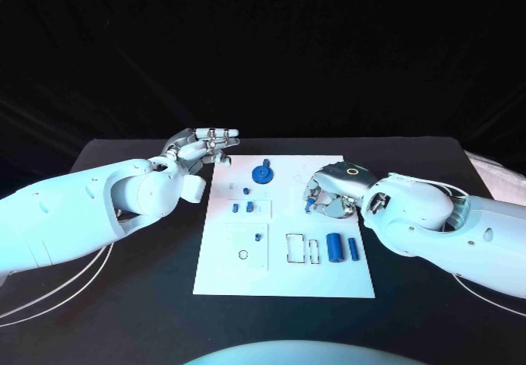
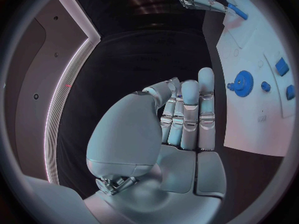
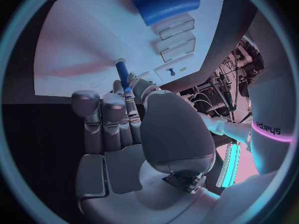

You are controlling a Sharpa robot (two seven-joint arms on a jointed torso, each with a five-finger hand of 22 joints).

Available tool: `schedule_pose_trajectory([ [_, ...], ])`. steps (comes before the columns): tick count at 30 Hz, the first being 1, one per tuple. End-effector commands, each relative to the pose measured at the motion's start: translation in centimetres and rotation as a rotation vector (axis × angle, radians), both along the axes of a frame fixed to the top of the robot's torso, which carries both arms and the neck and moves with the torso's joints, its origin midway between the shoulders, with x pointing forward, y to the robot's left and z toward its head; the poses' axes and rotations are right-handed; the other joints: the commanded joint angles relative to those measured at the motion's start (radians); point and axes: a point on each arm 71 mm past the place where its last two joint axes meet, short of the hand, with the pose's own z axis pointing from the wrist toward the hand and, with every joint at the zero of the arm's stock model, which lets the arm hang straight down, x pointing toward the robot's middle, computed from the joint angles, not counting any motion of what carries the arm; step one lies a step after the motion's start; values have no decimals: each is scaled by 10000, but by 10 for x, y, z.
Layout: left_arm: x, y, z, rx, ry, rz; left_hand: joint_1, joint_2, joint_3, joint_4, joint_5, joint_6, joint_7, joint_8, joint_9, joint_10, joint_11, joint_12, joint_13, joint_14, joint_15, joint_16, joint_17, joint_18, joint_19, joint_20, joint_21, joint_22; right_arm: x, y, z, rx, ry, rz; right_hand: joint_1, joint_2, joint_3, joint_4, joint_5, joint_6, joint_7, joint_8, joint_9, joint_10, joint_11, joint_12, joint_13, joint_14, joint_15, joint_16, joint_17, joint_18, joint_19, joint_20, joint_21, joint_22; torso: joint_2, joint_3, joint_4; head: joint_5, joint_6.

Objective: Assemble the parts on the task board

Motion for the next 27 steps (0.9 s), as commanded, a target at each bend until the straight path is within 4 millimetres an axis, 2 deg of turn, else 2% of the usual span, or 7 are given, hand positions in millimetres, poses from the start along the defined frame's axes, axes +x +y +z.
schedule_pose_trajectory([
  [1,0,-2,0,-49,-30,-217,-8,79,-9,-45,68,-90,-13,68,-17,-66,-28,37,-10,-49,-6,-49,-10,116,-62,-27,-2,10,-2,-2,11,610,-338,-145,28,68,74,-12,-3,47,16,19,14,73,-3,-12,8,164,-69,50,10,-146,60,-4,52,10,-5,-2,-3,-7,17],
  [6,-1,-3,0,-55,-24,-236,-3,79,-2,-59,72,-98,-12,69,-18,-76,-27,42,-12,-63,-6,-66,-41,117,-68,-27,-1,14,-9,-3,25,934,-453,-58,40,51,116,-27,12,32,30,7,16,68,4,-50,0,166,-66,69,24,-151,67,-9,70,31,7,1,0,-14,31],
  [10,-1,-3,0,-68,-27,-255,-11,76,-3,-65,71,-106,-8,69,-19,-86,-23,47,-13,-69,-4,-70,-48,117,-73,-25,0,17,-16,4,30,1227,-313,218,50,50,139,-35,20,32,36,5,19,75,5,-64,-1,167,-65,80,35,-152,70,-12,77,40,5,8,11,28,20],
  [12,-1,-4,-1,-74,-25,-265,-11,76,-3,-65,71,-106,-8,69,-19,-86,-23,47,-13,-69,-4,-70,-48,117,-73,-25,0,17,-22,16,30,1427,-124,538,54,50,152,-38,25,31,42,3,20,77,8,-72,-2,169,-64,96,52,-152,70,-14,80,41,4,7,-2,67,3],
  [16,-1,-5,-1,-86,-19,-294,-11,76,-3,-65,71,-106,-8,69,-19,-86,-23,47,-13,-69,-4,-70,-48,117,-73,-25,0,17,-33,38,26,1708,205,1162,56,51,163,-40,30,27,48,1,20,77,12,-81,-3,169,-63,101,56,-152,72,-16,84,47,12,4,12,138,-33],
  [21,-1,-6,-2,-92,-8,-310,-11,76,-3,-65,71,-106,-8,69,-19,-86,-23,47,-13,-69,-4,-70,-48,117,-73,-25,0,17,-48,68,14,1982,683,1982,57,51,196,-44,44,12,64,-10,22,74,24,-110,-6,173,-55,126,79,-150,67,-20,84,36,10,0,5,232,-77],
  [27,-1,-8,-2,-115,0,-372,-11,76,-3,-65,71,-106,-8,69,-19,-86,-23,47,-13,-69,-4,-70,-48,117,-73,-25,0,17,-59,91,-2,2132,1142,2584,60,49,235,-56,70,-11,82,-26,22,65,37,-148,-9,172,-45,135,80,-146,59,-25,83,22,21,-7,6,332,-139],
])
